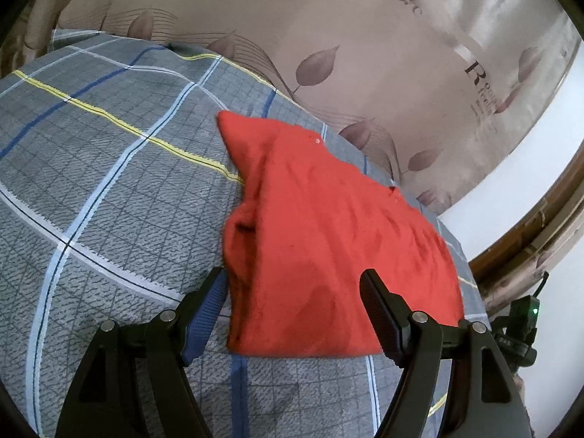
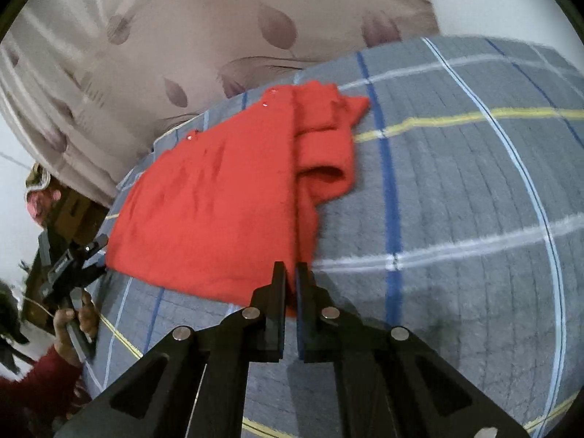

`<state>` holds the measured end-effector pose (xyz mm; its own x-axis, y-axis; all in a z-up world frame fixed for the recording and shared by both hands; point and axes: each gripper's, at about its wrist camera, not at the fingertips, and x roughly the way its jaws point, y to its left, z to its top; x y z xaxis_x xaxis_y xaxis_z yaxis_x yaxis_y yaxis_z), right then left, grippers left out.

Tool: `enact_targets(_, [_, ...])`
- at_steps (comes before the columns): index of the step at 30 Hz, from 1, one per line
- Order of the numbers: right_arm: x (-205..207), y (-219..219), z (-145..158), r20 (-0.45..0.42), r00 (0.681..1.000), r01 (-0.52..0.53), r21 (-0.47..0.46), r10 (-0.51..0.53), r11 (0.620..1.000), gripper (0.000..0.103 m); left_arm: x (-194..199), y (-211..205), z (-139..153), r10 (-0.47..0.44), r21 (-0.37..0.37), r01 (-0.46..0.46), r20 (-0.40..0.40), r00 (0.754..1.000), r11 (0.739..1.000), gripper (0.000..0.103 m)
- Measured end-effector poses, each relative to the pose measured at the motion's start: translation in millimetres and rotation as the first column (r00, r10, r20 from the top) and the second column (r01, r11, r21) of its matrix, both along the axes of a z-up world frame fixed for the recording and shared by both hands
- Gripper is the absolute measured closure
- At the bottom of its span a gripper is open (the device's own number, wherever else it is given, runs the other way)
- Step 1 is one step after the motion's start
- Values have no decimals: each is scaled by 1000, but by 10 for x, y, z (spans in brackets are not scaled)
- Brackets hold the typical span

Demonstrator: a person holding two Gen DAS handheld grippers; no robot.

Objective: Fold small clothes

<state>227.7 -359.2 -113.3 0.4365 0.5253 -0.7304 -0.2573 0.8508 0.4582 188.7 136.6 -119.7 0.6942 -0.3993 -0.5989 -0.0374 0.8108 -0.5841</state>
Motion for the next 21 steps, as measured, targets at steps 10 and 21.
enact_targets(10, [403,49,532,132,991,-3,41,-3,999,91,24,-3,7,1,-5,-1,-1,1000,1000,28])
enact_targets(21, [1475,530,128,37,998,-41,-34,42,999,82,5,35,-13,5,-31,-5,7,1000,1000,27])
